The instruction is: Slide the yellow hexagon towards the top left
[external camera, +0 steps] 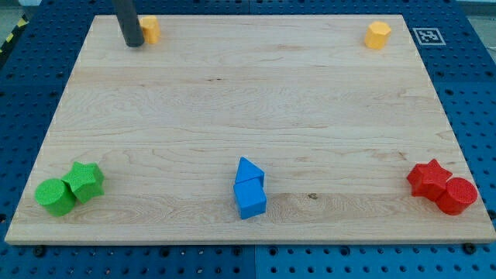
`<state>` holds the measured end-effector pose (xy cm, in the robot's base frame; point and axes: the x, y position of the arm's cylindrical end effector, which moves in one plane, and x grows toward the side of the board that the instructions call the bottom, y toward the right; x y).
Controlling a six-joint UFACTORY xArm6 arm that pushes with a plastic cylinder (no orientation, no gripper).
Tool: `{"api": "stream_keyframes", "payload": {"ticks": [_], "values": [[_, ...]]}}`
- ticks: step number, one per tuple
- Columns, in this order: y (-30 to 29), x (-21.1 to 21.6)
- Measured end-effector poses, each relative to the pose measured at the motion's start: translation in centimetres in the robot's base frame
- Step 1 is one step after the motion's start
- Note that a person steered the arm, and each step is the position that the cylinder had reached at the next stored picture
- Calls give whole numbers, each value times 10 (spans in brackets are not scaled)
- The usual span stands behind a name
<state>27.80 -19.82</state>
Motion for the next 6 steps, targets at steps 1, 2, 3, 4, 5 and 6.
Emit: {"api": "stream_keyframes", "payload": {"ticks": [1, 2, 3, 4, 5, 6], "values": [[55, 22], [126, 22], [211, 22], [304, 22], [392, 22], [462, 21]]}}
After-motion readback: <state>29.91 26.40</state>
